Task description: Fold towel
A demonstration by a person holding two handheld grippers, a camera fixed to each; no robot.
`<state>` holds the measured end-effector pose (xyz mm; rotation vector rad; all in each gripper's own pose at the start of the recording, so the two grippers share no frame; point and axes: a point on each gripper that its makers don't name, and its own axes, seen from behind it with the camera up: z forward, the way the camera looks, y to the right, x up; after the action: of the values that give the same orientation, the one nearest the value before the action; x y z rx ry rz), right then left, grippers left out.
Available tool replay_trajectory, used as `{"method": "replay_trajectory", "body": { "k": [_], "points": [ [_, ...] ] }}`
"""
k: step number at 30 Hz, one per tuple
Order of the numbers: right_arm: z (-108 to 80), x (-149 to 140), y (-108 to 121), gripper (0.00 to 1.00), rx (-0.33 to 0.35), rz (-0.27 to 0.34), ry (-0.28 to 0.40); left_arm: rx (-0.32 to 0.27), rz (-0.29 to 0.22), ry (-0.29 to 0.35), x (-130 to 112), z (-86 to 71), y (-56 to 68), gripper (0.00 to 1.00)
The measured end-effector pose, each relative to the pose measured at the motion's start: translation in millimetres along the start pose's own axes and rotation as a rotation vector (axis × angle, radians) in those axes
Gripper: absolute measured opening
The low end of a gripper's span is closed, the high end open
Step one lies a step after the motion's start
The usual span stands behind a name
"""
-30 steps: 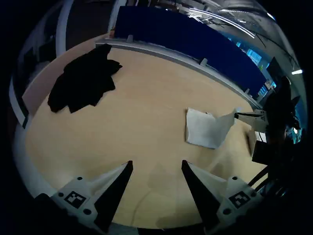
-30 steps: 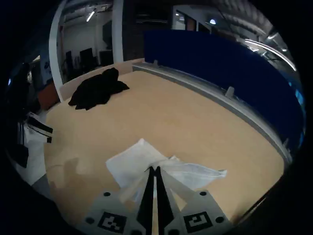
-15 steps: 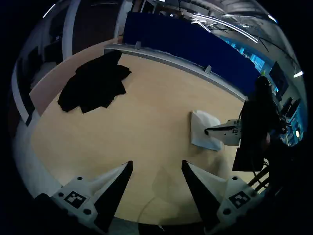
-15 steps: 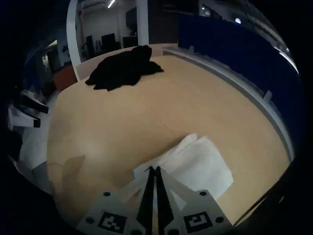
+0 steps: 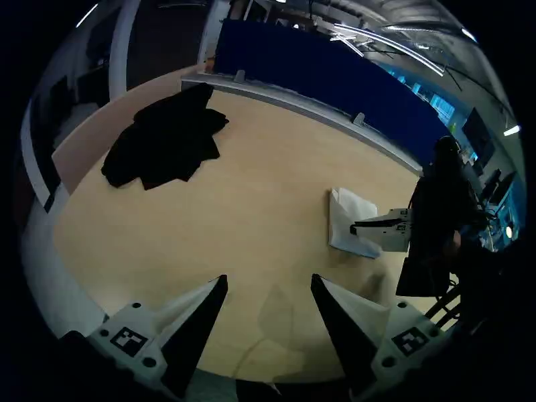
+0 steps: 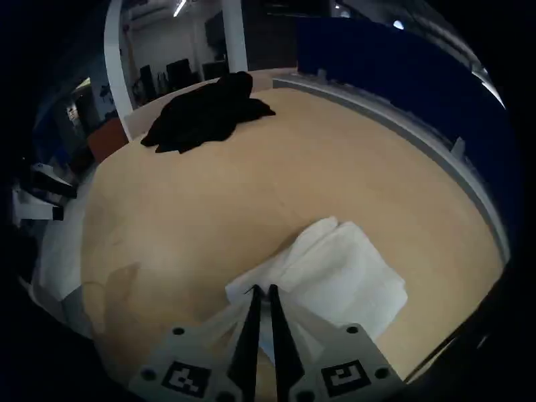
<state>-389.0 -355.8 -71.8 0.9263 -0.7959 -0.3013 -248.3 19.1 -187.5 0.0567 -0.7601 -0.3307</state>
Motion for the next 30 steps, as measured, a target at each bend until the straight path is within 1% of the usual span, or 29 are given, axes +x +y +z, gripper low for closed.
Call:
{"method": "replay_trajectory", "body": {
  "k": [2, 4, 8, 10, 14, 20, 30],
  "points": [
    [-4.0, 0.2, 1.6, 0.30, -0.005, 0.004, 0.010, -0.001, 0.005, 0.001, 0.9, 0.7, 1.2, 0.92],
    [-8.1, -0.6, 3.3, 0.41, -0.013, 0.010, 0.013, -0.004, 0.007, 0.000, 1.2, 1.4, 2.4, 0.92],
    [-17.1, -6.0, 9.4, 0.68, -0.037, 0.024, 0.014, -0.007, 0.009, -0.003, 1.5, 2.6, 4.3, 0.92],
    [-22.7, -9.4, 12.8, 0.77, -0.050, 0.029, 0.015, -0.008, 0.011, -0.003, 1.7, 2.8, 4.9, 0.92],
    [-33.5, -20.6, 22.4, 0.81, -0.083, 0.036, 0.010, -0.008, 0.016, -0.002, 2.2, 2.7, 5.9, 0.92],
    [-44.3, -38.2, 34.3, 0.81, -0.119, 0.047, -0.008, -0.011, 0.013, -0.006, 0.7, 4.0, 7.8, 0.92],
    [-51.4, -78.4, 39.9, 0.81, -0.138, 0.079, -0.067, -0.017, 0.015, -0.015, -2.1, 6.1, 13.8, 0.92]
  ]
}}
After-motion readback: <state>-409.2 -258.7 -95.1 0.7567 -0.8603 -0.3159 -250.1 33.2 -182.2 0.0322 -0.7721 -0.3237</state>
